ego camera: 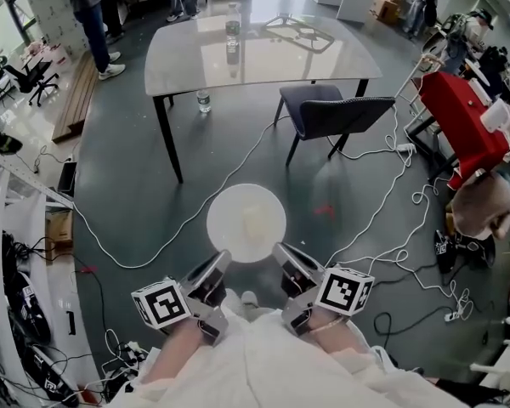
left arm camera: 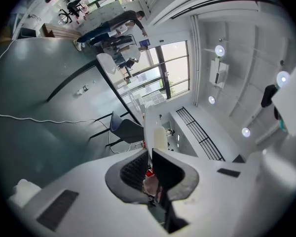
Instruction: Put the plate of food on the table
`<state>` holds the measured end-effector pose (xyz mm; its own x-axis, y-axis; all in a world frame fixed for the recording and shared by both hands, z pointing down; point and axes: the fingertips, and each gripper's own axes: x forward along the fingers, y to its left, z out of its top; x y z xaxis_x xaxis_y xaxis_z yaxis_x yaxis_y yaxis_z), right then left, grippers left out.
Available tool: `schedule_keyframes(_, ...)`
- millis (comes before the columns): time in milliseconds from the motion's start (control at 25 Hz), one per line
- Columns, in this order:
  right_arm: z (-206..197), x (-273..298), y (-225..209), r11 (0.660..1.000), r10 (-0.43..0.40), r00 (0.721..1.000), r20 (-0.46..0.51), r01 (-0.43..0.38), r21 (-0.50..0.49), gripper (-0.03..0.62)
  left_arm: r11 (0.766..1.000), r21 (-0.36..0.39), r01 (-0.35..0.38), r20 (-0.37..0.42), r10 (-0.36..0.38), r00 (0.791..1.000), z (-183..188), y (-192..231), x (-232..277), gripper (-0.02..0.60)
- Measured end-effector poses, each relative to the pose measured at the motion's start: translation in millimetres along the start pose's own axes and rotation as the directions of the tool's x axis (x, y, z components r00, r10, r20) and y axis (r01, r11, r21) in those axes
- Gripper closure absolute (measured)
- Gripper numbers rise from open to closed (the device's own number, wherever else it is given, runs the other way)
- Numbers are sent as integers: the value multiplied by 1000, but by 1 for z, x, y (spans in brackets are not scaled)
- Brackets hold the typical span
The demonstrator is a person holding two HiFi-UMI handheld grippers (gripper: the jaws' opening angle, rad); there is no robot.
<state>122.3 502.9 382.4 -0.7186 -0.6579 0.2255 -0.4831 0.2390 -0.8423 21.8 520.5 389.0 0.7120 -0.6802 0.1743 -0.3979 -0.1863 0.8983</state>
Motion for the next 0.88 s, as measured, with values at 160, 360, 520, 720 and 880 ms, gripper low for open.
schedule_keyframes(160, 4, 1, -10, 1000, -2, 1000, -24, 2, -16, 576, 999, -6, -39, -8, 39, 999, -5, 8, 8, 552)
schedule_keyframes(360, 4, 11, -26, 998, -32, 999, -40, 34, 56, 576, 998, -22, -53, -21, 53, 998, 0, 19, 18, 552)
schedule_keyframes(520, 18, 27, -34, 999, -27, 999, -36, 28, 46, 576, 998, -37, -56, -26, 55, 998, 14, 30, 32, 552)
schedule_keyframes(720, 39, 62, -44, 998, -42, 999, -28, 43, 46, 576, 999, -38, -39, -37, 37, 999, 49, 44, 54, 552)
schedule_keyframes(880, 66, 100, -46, 997, -52, 998, -18, 53, 62, 576, 999, -37, -34, -46, 32, 998, 90, 55, 76, 552)
